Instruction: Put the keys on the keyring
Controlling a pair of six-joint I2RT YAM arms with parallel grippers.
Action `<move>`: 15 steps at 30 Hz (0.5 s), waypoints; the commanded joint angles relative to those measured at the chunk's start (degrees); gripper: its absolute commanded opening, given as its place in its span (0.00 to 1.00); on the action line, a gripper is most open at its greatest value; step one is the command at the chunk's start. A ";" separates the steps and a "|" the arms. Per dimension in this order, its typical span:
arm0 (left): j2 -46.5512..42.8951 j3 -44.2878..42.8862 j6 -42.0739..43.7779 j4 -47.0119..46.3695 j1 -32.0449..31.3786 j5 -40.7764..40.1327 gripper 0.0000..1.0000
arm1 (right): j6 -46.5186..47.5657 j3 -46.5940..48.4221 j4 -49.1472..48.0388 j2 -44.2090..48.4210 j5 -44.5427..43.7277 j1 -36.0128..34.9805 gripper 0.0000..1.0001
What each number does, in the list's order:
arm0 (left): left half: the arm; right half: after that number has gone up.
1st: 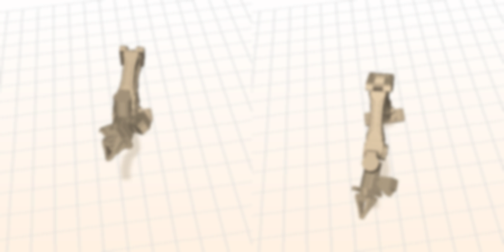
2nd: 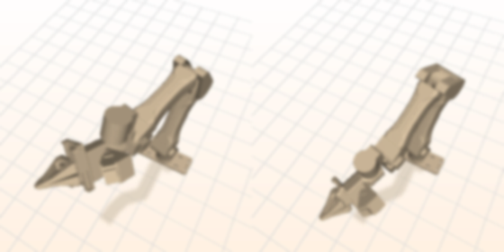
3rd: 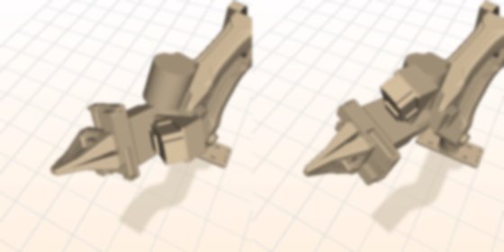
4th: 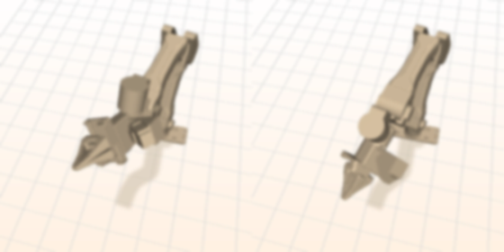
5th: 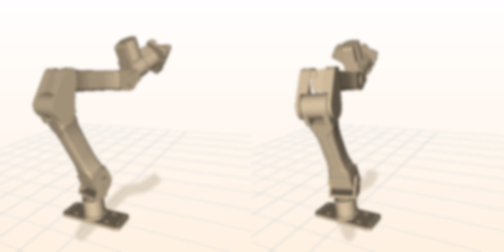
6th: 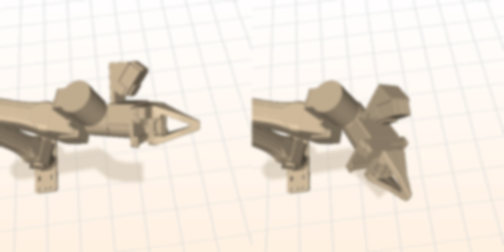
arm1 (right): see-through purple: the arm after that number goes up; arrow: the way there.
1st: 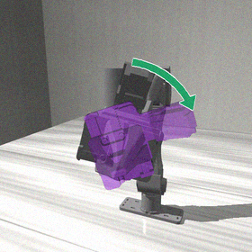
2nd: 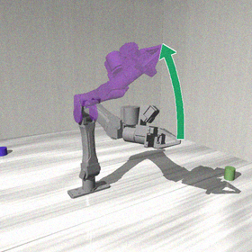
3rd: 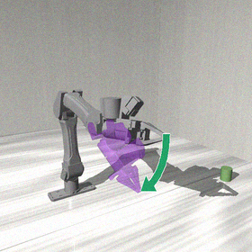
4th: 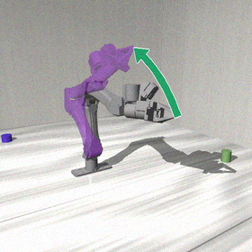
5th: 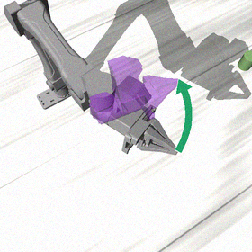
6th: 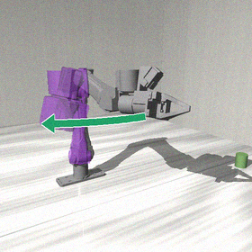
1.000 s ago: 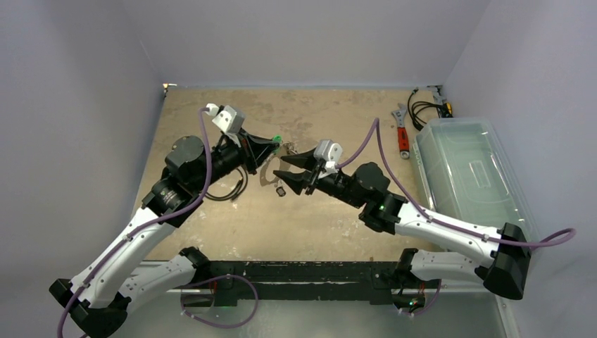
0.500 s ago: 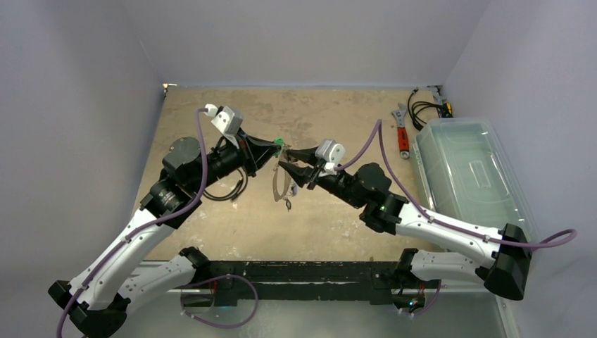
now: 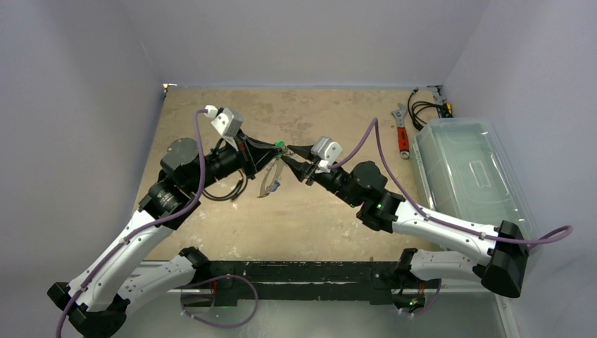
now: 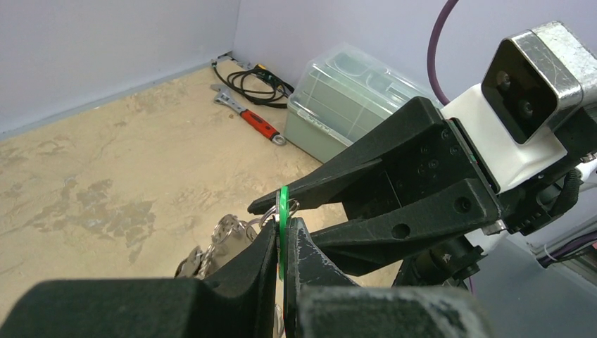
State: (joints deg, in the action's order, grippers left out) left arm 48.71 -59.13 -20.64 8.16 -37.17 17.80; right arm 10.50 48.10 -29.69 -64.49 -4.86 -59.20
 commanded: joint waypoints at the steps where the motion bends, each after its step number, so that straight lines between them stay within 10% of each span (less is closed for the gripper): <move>1: -1.33 -0.81 -1.42 -4.45 -0.19 1.13 0.00 | 1.06 3.33 -2.89 0.15 1.31 -0.13 0.37; 15: -1.08 -0.86 -1.57 -4.61 -0.19 1.42 0.00 | 1.41 3.32 -3.37 0.51 8.16 -0.13 0.42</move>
State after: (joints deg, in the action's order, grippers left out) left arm 48.45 -59.13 -21.04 7.77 -37.17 18.39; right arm 11.05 48.64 -30.41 -64.51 -1.67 -59.18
